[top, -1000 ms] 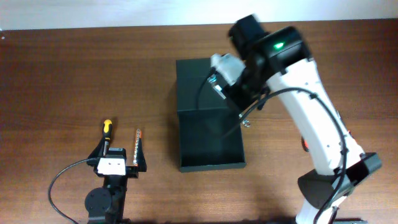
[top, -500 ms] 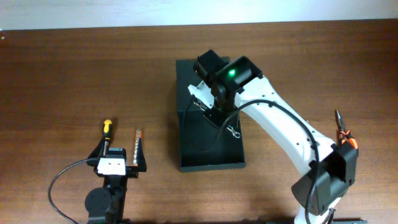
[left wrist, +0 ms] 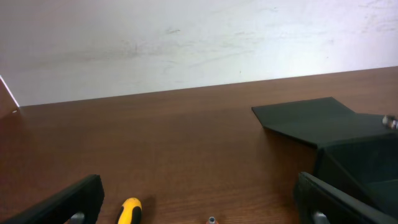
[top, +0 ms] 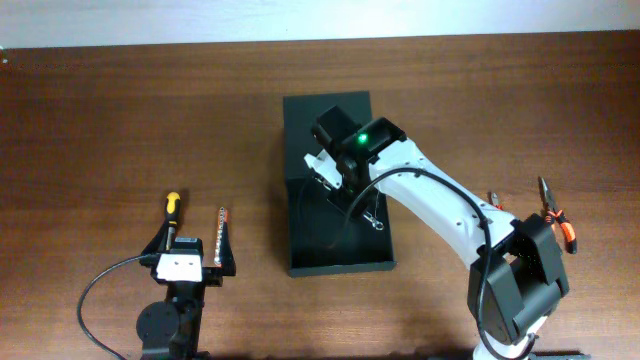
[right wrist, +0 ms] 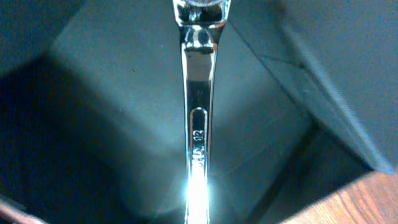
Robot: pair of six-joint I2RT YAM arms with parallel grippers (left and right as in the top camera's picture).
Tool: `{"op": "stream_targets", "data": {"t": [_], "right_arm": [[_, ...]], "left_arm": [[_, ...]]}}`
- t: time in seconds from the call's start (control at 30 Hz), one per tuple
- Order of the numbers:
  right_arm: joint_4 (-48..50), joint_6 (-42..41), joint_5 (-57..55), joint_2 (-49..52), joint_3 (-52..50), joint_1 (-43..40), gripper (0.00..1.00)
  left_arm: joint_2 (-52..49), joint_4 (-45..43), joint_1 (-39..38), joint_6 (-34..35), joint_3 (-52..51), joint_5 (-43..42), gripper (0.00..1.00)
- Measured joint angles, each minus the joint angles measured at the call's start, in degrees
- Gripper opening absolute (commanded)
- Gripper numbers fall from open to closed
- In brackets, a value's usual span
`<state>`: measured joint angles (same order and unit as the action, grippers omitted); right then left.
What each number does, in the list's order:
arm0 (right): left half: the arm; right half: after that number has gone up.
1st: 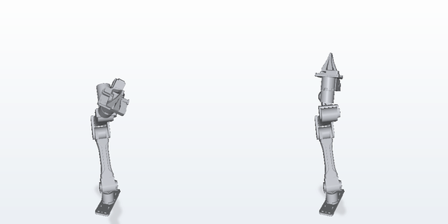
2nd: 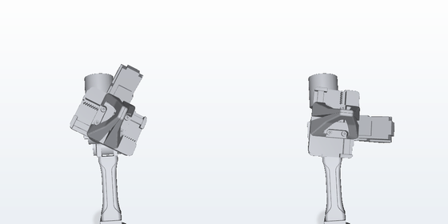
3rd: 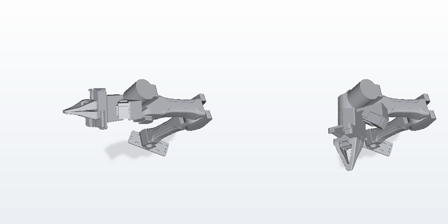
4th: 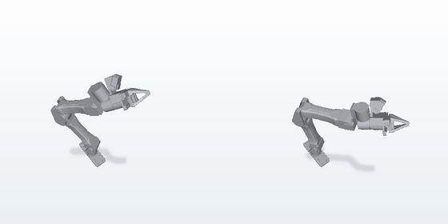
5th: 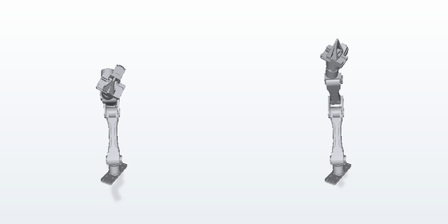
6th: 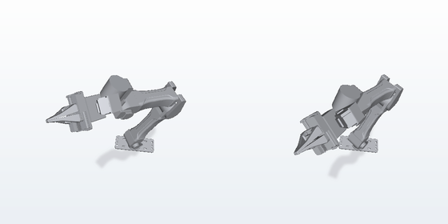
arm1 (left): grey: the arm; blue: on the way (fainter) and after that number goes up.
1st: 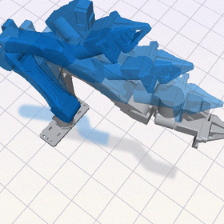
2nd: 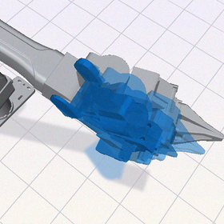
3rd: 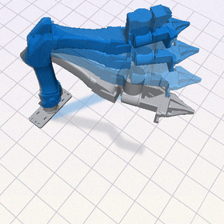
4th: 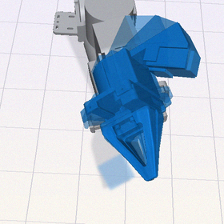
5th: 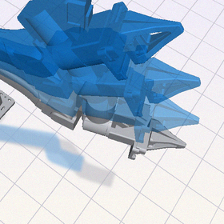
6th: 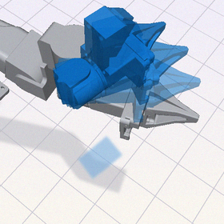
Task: Pack container
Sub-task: 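Lower the wrench into the box and open the right gripper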
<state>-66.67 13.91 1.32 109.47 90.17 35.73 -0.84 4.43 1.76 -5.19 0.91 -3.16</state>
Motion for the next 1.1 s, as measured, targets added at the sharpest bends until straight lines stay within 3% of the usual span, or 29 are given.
{"op": "stream_targets", "data": {"t": [1.1], "right_arm": [[6.6, -0.4, 5.2, 4.5, -6.1, 0.0, 0.04]], "left_arm": [[0.0, 0.0, 0.0, 0.0, 0.0, 0.0, 0.99]]}}
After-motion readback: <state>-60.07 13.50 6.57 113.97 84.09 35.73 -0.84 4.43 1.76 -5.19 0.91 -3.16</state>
